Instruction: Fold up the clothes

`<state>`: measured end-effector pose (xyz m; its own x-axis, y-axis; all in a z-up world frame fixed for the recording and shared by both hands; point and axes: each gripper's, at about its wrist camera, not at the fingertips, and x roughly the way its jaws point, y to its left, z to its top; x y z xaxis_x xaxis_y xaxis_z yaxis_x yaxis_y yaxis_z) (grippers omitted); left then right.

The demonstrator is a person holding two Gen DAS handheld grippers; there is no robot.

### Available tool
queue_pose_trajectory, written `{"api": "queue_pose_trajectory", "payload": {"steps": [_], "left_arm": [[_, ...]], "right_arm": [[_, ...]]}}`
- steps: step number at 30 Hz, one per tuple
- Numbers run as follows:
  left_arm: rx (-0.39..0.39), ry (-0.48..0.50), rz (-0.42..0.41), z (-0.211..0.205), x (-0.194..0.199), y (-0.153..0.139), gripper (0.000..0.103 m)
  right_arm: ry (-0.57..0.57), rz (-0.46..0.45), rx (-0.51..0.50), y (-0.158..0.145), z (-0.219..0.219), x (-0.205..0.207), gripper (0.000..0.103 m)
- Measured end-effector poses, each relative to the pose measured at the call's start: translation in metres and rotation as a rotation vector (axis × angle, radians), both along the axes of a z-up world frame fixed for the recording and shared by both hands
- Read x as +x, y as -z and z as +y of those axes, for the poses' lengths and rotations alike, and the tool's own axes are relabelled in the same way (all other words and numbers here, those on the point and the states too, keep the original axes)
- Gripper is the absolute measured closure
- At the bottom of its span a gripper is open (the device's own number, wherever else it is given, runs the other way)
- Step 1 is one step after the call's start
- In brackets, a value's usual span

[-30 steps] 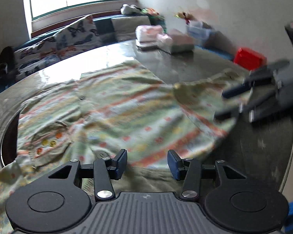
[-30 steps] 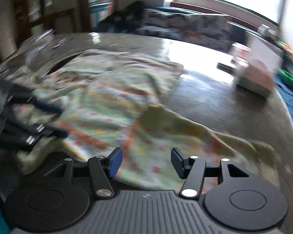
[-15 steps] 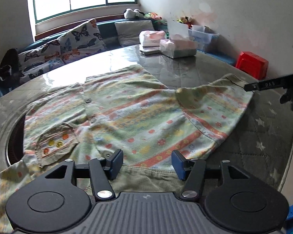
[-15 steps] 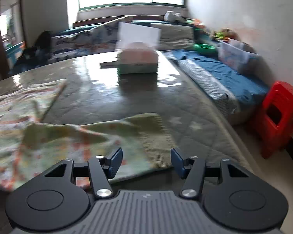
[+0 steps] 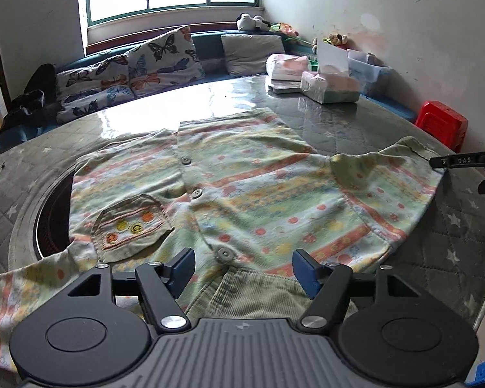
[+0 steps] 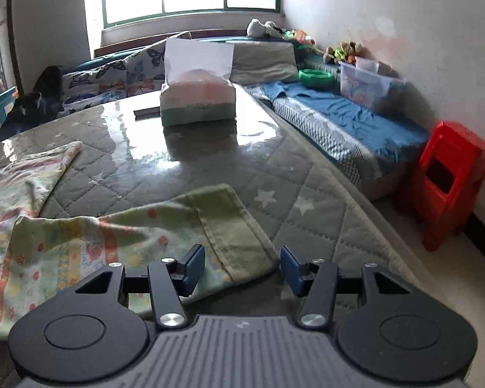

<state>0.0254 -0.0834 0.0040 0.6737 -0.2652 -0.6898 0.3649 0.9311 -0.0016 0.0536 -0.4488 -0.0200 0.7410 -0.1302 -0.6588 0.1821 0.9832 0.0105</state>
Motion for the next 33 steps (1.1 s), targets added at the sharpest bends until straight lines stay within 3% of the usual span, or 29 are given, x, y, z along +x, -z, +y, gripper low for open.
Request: {"api": "queue_pose_trajectory", "payload": {"steps": [5,7,9,15,24,33], "left_arm": [[-0.005,-0.02,0.013,0.003,0.001,0.003,0.033],[-0.007,-0.023,0.015,0.004,0.001,0.003,0.033],[-0.004,-0.024,0.02,0.003,0.001,0.005,0.033],[-0.008,-0.041,0.021,0.005,0.004,0.006,0.033],[-0.035,-0.113,0.017,0.026,0.007,0.006,0.032],[-0.072,-0.191,0.004,0.054,0.006,0.003,0.032]], "right_arm": [[0.0,0.012,0.027,0.005,-0.004,0.007,0.052],[-0.005,0.008,0.032,0.004,-0.002,0.006,0.062],[-0.006,0.006,0.05,0.002,-0.001,0.004,0.079],[-0.045,-0.041,0.113,-0.019,0.01,-0.001,0.093],[-0.213,-0.187,0.202,-0.084,0.059,-0.007,0.094],[-0.511,-0.256,0.248,-0.132,0.158,0.012,0.094]]}}
